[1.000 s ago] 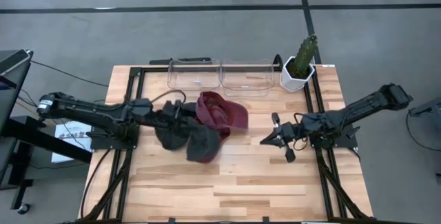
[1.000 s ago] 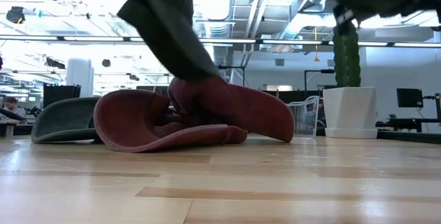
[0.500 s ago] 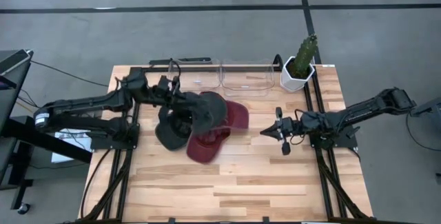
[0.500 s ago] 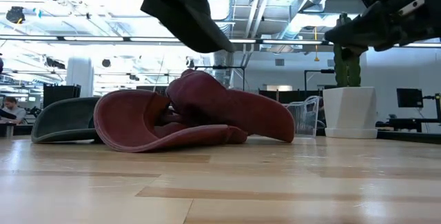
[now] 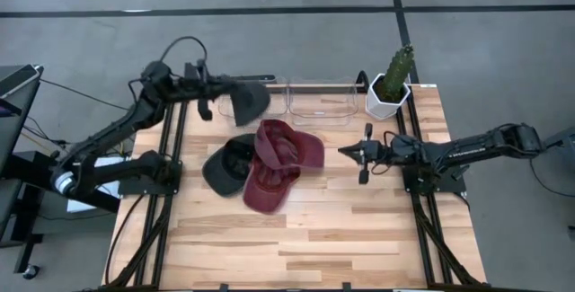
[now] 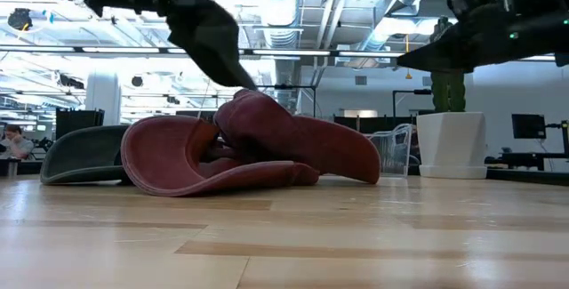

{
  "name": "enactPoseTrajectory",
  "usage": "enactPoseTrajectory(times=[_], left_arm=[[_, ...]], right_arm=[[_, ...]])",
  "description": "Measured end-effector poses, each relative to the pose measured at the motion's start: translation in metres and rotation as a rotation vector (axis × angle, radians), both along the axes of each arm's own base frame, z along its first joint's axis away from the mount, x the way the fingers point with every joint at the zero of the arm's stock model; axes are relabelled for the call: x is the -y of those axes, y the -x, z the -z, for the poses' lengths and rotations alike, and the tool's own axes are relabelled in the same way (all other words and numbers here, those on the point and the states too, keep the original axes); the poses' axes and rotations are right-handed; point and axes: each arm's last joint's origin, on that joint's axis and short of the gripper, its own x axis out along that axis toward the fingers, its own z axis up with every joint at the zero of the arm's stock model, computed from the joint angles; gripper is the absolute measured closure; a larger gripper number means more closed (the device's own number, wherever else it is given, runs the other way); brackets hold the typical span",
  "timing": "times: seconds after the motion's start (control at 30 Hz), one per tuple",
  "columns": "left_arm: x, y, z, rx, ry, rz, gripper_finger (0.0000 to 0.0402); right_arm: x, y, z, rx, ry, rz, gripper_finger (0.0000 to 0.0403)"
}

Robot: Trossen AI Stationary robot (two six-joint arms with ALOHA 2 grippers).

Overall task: Pick & Place hat
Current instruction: Put the right black cap into the left transparent bin

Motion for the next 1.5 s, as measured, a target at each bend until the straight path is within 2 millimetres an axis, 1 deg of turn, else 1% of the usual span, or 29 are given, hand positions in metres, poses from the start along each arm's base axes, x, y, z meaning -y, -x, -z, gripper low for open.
enactPoseTrajectory(times=[0.1,0.2,0.3,0.4,0.53,0.63,0.7,0.8,0.97,1.03,1.13,1.27,1.37,1.5], left_arm=[[-0.008,0.009,0.000,-0.008,-0.037,-0.057,0.0386],[-0.011,0.012,0.000,-0.008,-0.040,-0.079,0.0386],[-0.011,0.012,0.000,-0.016,-0.074,-0.077,0.0391],[-0.011,0.011,0.001,-0.032,-0.132,-0.075,0.0388],[-0.015,0.009,0.005,-0.066,-0.204,-0.072,0.0390],[-0.020,0.005,0.011,-0.092,-0.233,-0.008,0.0392],[-0.024,0.003,0.016,-0.102,-0.224,0.033,0.0390],[-0.030,-0.001,0.022,-0.125,-0.183,0.046,0.0392],[-0.040,-0.009,0.015,-0.181,-0.087,0.063,0.0391],[-0.044,-0.012,0.012,-0.208,-0.046,0.069,0.0391],[-0.047,-0.014,0.006,-0.229,-0.037,0.075,0.0391],[-0.049,-0.015,0.004,-0.292,-0.033,0.085,0.0391],[-0.050,-0.014,0.003,-0.377,-0.018,0.063,0.0391],[-0.056,-0.015,0.003,-0.516,0.028,-0.007,0.0391]], right_arm=[[0.009,0.000,-0.003,0.025,-0.001,0.052,0.0403],[0.014,0.001,-0.004,0.048,-0.014,0.086,0.0403],[0.018,0.001,-0.007,0.077,-0.022,0.105,0.0403],[0.019,0.001,-0.008,0.092,-0.025,0.116,0.0403],[0.020,0.001,-0.010,0.125,-0.073,0.127,0.0403],[0.020,0.001,-0.011,0.146,-0.124,0.133,0.0403],[0.020,0.001,-0.011,0.157,-0.166,0.137,0.0403],[0.019,0.001,-0.011,0.169,-0.227,0.136,0.0403],[0.016,-0.001,-0.009,0.169,-0.286,0.159,0.0403],[0.015,-0.002,-0.008,0.178,-0.285,0.198,0.0403],[0.017,-0.002,-0.010,0.212,-0.279,0.247,0.0403],[0.019,-0.003,-0.013,0.236,-0.240,0.254,0.0403],[0.020,-0.003,-0.013,0.237,-0.217,0.254,0.0403],[0.022,-0.003,-0.014,0.235,-0.181,0.267,0.0403]])
